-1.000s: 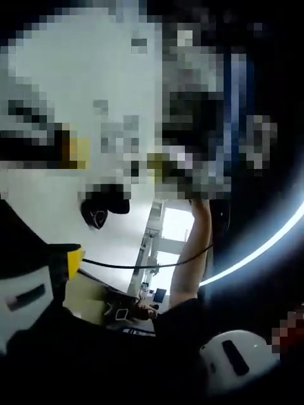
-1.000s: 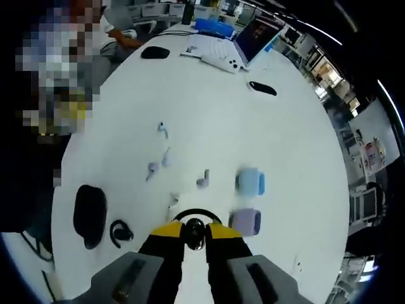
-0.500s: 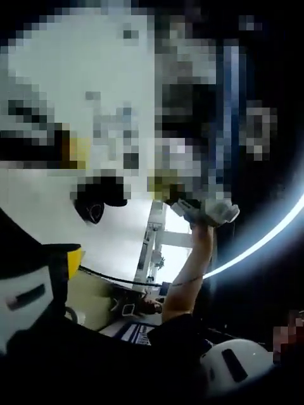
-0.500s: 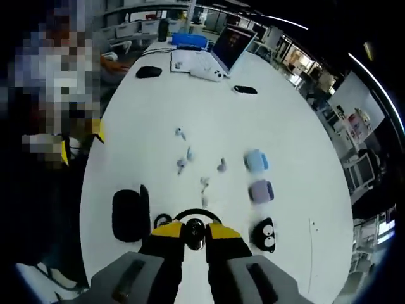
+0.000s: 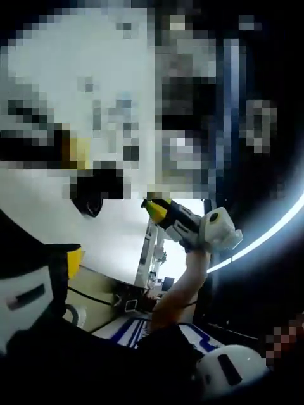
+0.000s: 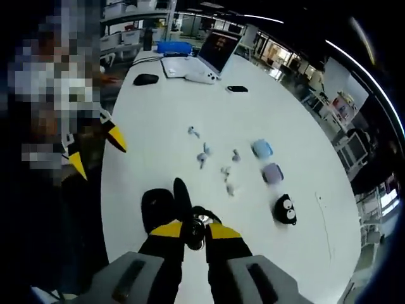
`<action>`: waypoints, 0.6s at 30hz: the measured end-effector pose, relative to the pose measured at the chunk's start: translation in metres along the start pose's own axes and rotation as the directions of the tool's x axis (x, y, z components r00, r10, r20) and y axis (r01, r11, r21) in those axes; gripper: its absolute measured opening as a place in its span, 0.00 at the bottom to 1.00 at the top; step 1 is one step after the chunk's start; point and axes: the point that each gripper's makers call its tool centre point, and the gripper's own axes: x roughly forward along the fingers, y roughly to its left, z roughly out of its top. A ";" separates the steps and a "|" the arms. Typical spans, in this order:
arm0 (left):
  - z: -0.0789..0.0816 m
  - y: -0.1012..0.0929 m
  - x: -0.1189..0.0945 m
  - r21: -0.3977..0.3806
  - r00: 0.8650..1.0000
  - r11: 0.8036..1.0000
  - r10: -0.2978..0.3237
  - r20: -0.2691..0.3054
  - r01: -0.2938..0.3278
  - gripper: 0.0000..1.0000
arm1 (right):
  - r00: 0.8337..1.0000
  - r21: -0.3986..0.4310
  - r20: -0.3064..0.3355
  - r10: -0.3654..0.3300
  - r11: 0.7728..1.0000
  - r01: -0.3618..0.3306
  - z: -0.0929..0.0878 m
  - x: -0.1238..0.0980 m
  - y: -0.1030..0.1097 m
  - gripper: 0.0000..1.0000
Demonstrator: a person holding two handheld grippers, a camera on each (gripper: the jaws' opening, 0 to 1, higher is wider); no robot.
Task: Pick up the earbuds from the table and place the earbuds into the earbud case
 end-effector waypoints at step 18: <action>-0.004 -0.004 -0.003 -0.008 1.000 1.000 -0.004 0.005 0.004 0.49 | 0.999 0.107 0.048 -0.001 0.994 -0.004 -0.004 0.042 0.046 0.12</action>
